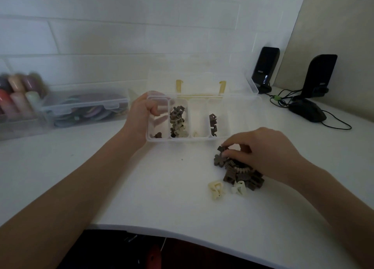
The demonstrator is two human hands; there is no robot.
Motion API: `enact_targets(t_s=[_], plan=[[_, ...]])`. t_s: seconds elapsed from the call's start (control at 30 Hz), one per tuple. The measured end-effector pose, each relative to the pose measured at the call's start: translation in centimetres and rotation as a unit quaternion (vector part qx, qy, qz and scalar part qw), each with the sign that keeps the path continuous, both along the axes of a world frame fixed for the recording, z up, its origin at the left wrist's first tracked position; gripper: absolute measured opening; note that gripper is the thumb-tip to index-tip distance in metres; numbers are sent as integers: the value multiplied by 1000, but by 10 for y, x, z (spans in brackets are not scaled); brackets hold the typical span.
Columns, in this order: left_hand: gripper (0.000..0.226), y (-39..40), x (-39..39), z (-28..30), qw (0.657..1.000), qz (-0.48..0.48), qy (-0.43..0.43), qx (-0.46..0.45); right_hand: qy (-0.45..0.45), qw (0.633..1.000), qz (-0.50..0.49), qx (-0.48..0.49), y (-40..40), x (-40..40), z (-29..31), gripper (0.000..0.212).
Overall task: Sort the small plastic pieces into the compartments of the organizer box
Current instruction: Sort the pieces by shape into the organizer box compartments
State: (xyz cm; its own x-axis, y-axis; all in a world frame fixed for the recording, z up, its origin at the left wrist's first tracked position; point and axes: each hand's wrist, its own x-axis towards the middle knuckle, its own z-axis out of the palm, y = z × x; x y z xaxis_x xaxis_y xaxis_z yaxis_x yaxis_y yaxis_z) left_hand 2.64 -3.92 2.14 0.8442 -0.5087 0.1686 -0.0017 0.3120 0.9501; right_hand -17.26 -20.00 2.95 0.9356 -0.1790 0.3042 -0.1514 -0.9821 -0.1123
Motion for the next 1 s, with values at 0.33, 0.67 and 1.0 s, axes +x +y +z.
enact_targets(t_s=[0.33,0.67,1.0], plan=[[41,2,-2,1,1000,-2,2,-3,-176,920,118,329,-3,4,-5,14],[40,2,-2,0,1000,-10,5,-7,-252,936,79,233,-5,6,-12,15],[42,2,0,-1,1000,-19,8,-9,-276,958,43,67,-9,35,-10,19]])
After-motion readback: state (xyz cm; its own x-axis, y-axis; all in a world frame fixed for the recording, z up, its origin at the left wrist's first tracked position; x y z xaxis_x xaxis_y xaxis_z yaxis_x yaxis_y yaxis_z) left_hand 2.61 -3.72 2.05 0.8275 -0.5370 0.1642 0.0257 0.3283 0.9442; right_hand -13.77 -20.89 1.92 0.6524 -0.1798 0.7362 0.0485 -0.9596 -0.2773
